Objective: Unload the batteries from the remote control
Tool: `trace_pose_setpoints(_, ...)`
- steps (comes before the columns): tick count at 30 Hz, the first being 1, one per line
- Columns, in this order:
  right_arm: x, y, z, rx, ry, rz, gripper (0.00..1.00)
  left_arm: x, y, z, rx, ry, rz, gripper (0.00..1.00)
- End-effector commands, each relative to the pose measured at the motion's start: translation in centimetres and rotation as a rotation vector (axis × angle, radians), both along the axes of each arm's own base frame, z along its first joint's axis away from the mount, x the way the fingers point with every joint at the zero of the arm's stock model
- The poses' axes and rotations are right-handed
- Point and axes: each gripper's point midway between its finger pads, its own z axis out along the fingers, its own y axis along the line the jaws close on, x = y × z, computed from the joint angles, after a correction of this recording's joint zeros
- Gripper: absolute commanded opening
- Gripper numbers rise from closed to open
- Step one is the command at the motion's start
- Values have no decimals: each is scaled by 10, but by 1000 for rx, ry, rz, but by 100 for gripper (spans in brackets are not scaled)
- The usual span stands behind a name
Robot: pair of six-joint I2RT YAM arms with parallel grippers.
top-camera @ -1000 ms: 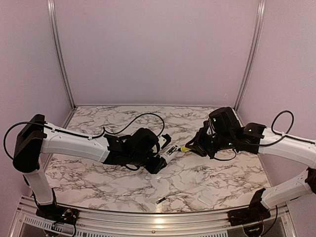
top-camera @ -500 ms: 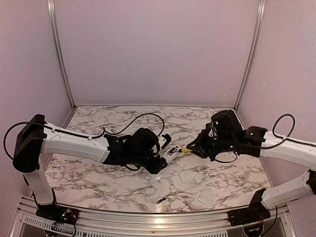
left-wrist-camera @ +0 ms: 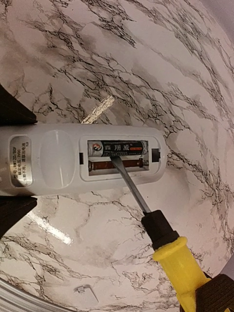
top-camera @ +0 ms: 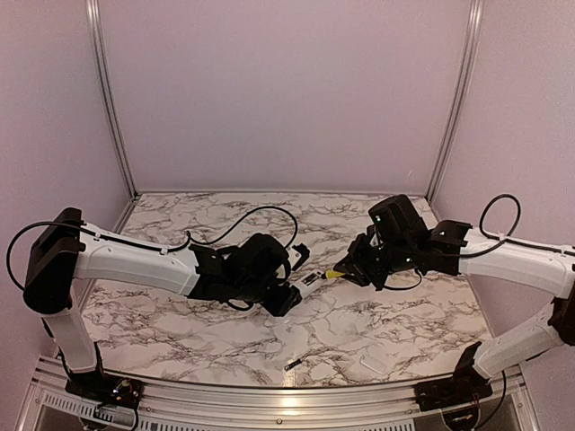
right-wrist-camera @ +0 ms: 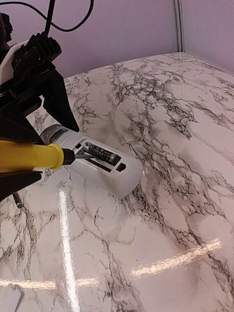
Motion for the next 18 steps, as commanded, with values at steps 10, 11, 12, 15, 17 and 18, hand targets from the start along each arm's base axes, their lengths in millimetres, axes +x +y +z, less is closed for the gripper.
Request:
trace_pose_setpoints(10, -3, -9, -19, -26, 42, -29, 0, -3, -24, 37, -114, -46, -41, 0)
trace_pose_setpoints(11, -5, -10, -21, -24, 45, -32, 0, -4, -24, 35, -110, -43, -42, 0)
trace_pose_setpoints(12, -6, -12, -22, -23, 47, -35, 0, -4, -24, 33, -108, -41, -45, 0)
trace_pose_setpoints(15, -9, -15, -25, -23, 50, -37, 0, -6, -24, 28, -100, -30, -51, 0)
trace_pose_setpoints(17, -10, -15, -27, -22, 56, -33, 0, -7, -25, 26, -99, -23, -57, 0)
trace_pose_setpoints(18, -11, -15, -30, -22, 62, -31, 0, -7, -25, 25, -101, -20, -59, 0)
